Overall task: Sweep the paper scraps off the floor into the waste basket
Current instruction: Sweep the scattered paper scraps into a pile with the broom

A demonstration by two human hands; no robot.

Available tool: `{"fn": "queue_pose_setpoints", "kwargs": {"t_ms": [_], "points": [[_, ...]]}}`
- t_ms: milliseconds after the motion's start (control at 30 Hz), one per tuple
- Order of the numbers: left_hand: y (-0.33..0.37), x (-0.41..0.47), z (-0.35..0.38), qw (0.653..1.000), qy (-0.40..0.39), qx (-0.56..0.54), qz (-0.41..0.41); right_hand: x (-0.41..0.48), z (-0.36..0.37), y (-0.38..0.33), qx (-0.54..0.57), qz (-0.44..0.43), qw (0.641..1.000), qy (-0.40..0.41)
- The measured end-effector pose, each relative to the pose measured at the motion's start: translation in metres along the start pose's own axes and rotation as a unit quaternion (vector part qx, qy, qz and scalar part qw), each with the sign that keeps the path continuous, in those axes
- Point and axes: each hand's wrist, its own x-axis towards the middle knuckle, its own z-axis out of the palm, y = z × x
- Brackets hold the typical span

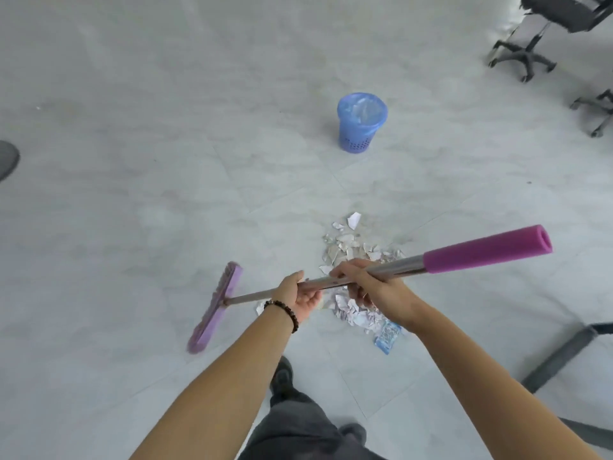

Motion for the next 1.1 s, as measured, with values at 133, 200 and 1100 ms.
{"fn": "queue_pose_setpoints", "kwargs": {"t_ms": [133, 200, 1100], "points": [[0.034, 0.048, -0.039, 0.991, 0.081, -0.1, 0.022, 0.026, 0.032, -0.032, 0.026, -0.036, 0.987, 0.156], [0.048, 0.072, -0.065, 0.985, 0.107, -0.132, 0.025, 0.037, 0.045, -0.049, 0.093, -0.069, 0.978, 0.175], [-0.094, 0.119, 0.155, 0.99, -0.068, 0.102, -0.071, 0.026, -0.162, 0.068, 0.204, 0.076, 0.948, 0.233]]}}
